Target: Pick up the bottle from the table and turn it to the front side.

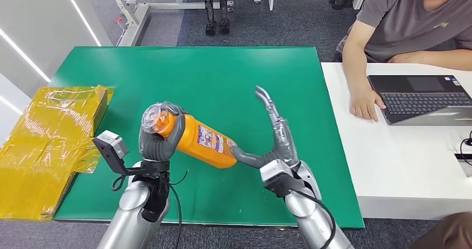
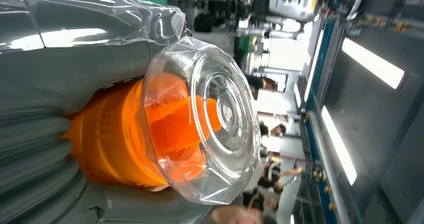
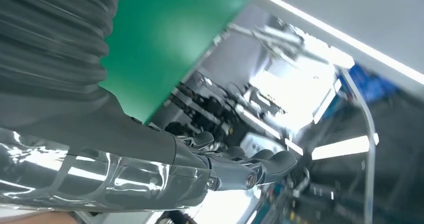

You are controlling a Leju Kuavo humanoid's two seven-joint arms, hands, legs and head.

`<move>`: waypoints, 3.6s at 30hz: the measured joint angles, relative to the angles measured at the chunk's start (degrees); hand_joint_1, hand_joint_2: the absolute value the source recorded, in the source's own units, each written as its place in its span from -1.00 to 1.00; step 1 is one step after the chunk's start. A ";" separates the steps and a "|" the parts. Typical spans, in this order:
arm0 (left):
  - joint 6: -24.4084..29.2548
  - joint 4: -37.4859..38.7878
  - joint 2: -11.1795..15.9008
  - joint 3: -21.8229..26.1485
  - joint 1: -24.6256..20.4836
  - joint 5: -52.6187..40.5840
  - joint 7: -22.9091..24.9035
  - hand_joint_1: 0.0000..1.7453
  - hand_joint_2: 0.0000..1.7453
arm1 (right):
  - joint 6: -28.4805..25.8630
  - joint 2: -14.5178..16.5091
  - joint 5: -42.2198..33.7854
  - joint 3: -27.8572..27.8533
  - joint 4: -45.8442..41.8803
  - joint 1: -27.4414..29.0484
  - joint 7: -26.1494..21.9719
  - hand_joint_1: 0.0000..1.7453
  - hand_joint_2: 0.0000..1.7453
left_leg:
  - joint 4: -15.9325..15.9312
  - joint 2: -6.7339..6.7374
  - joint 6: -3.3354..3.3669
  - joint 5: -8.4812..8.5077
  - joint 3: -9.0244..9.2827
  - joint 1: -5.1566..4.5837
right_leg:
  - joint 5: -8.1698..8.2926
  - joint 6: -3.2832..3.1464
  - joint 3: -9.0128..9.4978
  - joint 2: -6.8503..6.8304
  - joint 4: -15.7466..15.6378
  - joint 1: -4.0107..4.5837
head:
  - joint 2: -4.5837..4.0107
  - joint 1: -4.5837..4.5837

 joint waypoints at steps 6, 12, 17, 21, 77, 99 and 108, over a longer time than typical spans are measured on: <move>1.27 -0.38 1.78 1.90 -0.15 -0.96 -1.68 1.00 1.00 | -5.16 -0.86 -4.02 -3.35 -11.21 8.15 -2.27 -1.00 1.00 | -0.01 0.00 0.00 0.00 -0.01 0.00 | 0.00 0.00 0.00 -0.01 0.01 0.00 | 0.00 0.01; -1.11 -2.93 2.63 2.71 0.23 -3.19 -1.66 1.00 1.00 | -7.48 -1.45 -9.23 -3.83 -20.14 12.49 -3.50 -1.00 1.00 | -0.02 0.05 0.00 0.00 -0.02 0.00 | 0.00 0.00 0.00 0.02 0.01 0.00 | 0.00 0.00; -1.08 -4.04 3.01 3.19 0.47 -8.01 0.13 1.00 1.00 | -9.02 -1.50 -14.13 -3.73 -23.65 13.85 -3.53 -1.00 1.00 | -0.02 0.04 0.00 0.01 -0.01 0.00 | 0.00 0.00 0.02 0.01 0.01 0.00 | 0.00 0.01; 0.48 -4.47 3.49 3.93 0.85 -12.43 1.55 1.00 1.00 | -8.01 -1.37 -14.05 -3.56 -24.61 15.27 -3.52 -1.00 1.00 | -0.02 0.03 0.00 0.00 -0.01 0.01 | 0.00 0.00 0.02 0.01 0.02 0.00 | 0.00 0.00; 16.34 39.20 23.70 8.00 -15.29 -91.67 13.06 1.00 1.00 | 5.15 3.55 -15.55 -4.15 -20.61 12.93 -3.49 -1.00 1.00 | -0.04 0.17 -0.03 0.03 -0.01 0.01 | 0.02 -0.04 -0.08 0.15 0.06 0.01 | 0.00 0.02; 8.01 52.38 21.44 4.48 -22.75 -92.37 14.23 -1.00 1.00 | 5.66 4.46 -15.35 -4.34 -19.77 11.99 -3.37 -1.00 1.00 | -0.04 0.14 -0.03 0.03 0.05 0.01 | 0.02 -0.04 0.02 0.11 0.08 0.01 | -0.01 0.02; 6.98 53.00 21.47 4.36 -23.60 -91.36 15.07 -1.00 1.00 | 5.48 4.46 -14.90 -4.43 -19.66 12.00 -3.22 -1.00 1.00 | -0.05 0.15 -0.03 0.03 0.07 0.02 | 0.02 -0.05 0.03 0.12 0.09 0.01 | 0.00 0.02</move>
